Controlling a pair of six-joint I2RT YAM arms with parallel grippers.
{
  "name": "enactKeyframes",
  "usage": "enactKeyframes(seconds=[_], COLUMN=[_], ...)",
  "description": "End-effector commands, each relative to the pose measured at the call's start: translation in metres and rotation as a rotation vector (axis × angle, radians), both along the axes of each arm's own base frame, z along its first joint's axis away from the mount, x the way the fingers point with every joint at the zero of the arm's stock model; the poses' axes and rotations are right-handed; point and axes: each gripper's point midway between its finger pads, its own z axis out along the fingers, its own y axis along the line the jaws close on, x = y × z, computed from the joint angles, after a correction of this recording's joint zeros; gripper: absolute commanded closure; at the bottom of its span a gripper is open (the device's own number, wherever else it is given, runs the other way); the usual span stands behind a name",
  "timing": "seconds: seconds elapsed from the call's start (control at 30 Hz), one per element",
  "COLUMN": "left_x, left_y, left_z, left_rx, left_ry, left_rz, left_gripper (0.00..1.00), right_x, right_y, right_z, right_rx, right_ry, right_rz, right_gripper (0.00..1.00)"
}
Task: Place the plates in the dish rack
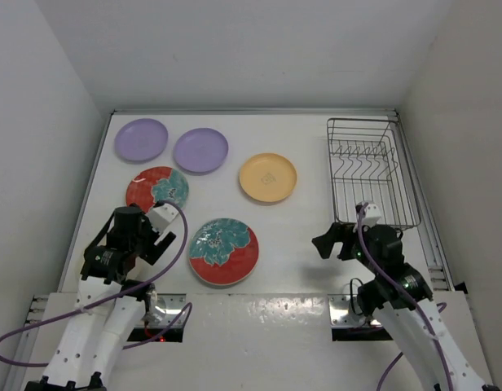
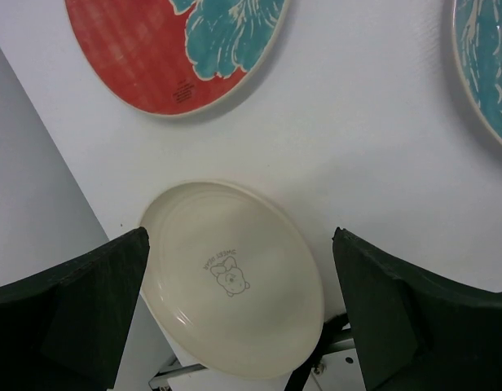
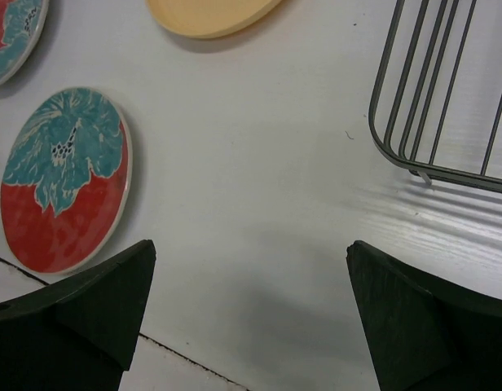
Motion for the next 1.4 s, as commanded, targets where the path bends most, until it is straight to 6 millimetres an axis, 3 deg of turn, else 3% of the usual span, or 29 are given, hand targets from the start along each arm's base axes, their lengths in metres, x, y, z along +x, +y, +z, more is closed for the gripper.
enactKeyframes(seconds=[0.0,0.1,0.17,0.2,0.23,0.27,0.3,0.33,0.37,0.4,0.43,0.47,0.5,0.53,0.57,0.6,0.63,0.67,0.7,0.73,0.77,0.8,0.83,0.9,0.93,0.97,1.1,1.13,1.37], left_x=[0.001,0.002,0.004,0.007,0.008,0.009,0.014,0.022,0.027,0.042,0.055,0.062,0.073,0.086,0.093,0.098,0.105,0.112,0.111,0.112,0.110,0.107,0.106,0.101,0.098,0.098,0.096,0.097,0.099], left_y=[0.003,0.003,0.003,0.001,0.000,-0.003,-0.005,-0.006,-0.007,-0.006,-0.005,-0.003,-0.005,-0.008,-0.003,-0.010,-0.008,-0.002,0.004,0.009,0.014,0.013,0.016,0.019,0.018,0.021,0.023,0.019,0.020], left_z=[0.002,0.004,0.006,0.013,0.011,0.013,0.016,0.032,0.037,0.050,0.049,0.066,0.068,0.092,0.101,0.110,0.110,0.110,0.110,0.097,0.091,0.083,0.071,0.063,0.053,0.055,0.061,0.061,0.060], left_rx=[-0.003,-0.003,-0.002,-0.002,0.015,0.006,0.001,-0.007,-0.015,-0.012,-0.049,-0.077,-0.121,-0.172,-0.213,-0.272,-0.290,-0.301,-0.298,-0.299,-0.312,-0.312,-0.319,-0.319,-0.319,-0.319,-0.338,-0.355,-0.362], left_ry=[-0.016,-0.018,-0.012,-0.021,0.022,0.042,0.055,0.044,0.065,0.089,0.129,0.079,0.098,0.042,0.017,0.002,-0.014,-0.029,-0.033,-0.013,-0.009,0.013,0.027,0.029,0.048,0.030,0.007,0.009,0.008], left_rz=[0.030,0.030,0.030,0.015,-0.018,-0.028,-0.034,-0.028,-0.015,0.020,0.092,0.133,0.148,0.146,0.162,0.141,0.151,0.184,0.218,0.249,0.285,0.288,0.312,0.322,0.325,0.333,0.334,0.319,0.322], left_gripper=[0.00,0.00,0.00,0.00,0.00,0.00,0.00,0.00,0.00,0.00,0.00,0.00,0.00,0.00,0.00,0.00,0.00,0.00,0.00,0.00,0.00,0.00,0.00,0.00,0.00,0.00,0.00,0.00,0.00], right_x=[0.010,0.026,0.037,0.045,0.046,0.045,0.033,0.037,0.055,0.044,0.056,0.049,0.065,0.070,0.070,0.065,0.071,0.073,0.072,0.072,0.073,0.071,0.065,0.055,0.046,0.052,0.035,0.039,0.018], right_y=[0.002,-0.001,-0.001,0.011,0.017,0.036,0.056,0.071,0.090,0.114,0.153,0.149,0.159,0.167,0.180,0.189,0.200,0.206,0.207,0.205,0.206,0.204,0.203,0.217,0.211,0.214,0.213,0.216,0.216], right_z=[0.026,0.054,0.084,0.121,0.133,0.155,0.195,0.219,0.201,0.181,0.162,0.167,0.148,0.137,0.119,0.092,0.093,0.064,0.056,0.045,0.019,0.010,-0.013,-0.021,-0.046,-0.050,-0.078,-0.084,-0.110], right_rx=[0.009,0.082,0.097,0.134,0.103,0.094,0.102,0.095,0.081,0.065,-0.016,-0.025,-0.190,-0.238,-0.305,-0.326,-0.292,-0.279,-0.283,-0.297,-0.333,-0.328,-0.334,-0.217,-0.210,-0.170,0.045,0.090,0.217], right_ry=[-0.062,-0.122,-0.226,-0.352,-0.406,-0.428,-0.497,-0.444,-0.297,-0.061,0.051,0.085,0.074,0.069,0.078,0.134,0.105,0.191,0.217,0.254,0.319,0.367,0.426,0.489,0.539,0.531,0.692,0.663,0.719], right_rz=[-0.004,-0.096,-0.105,-0.036,0.025,0.146,0.314,0.403,0.477,0.601,0.671,0.672,0.601,0.580,0.572,0.574,0.567,0.529,0.521,0.509,0.497,0.477,0.481,0.522,0.517,0.513,0.508,0.519,0.538], right_gripper=[0.00,0.00,0.00,0.00,0.00,0.00,0.02,0.06,0.13,0.27,0.35,0.35,0.32,0.28,0.23,0.18,0.16,0.16,0.16,0.16,0.16,0.19,0.21,0.22,0.24,0.24,0.32,0.33,0.46])
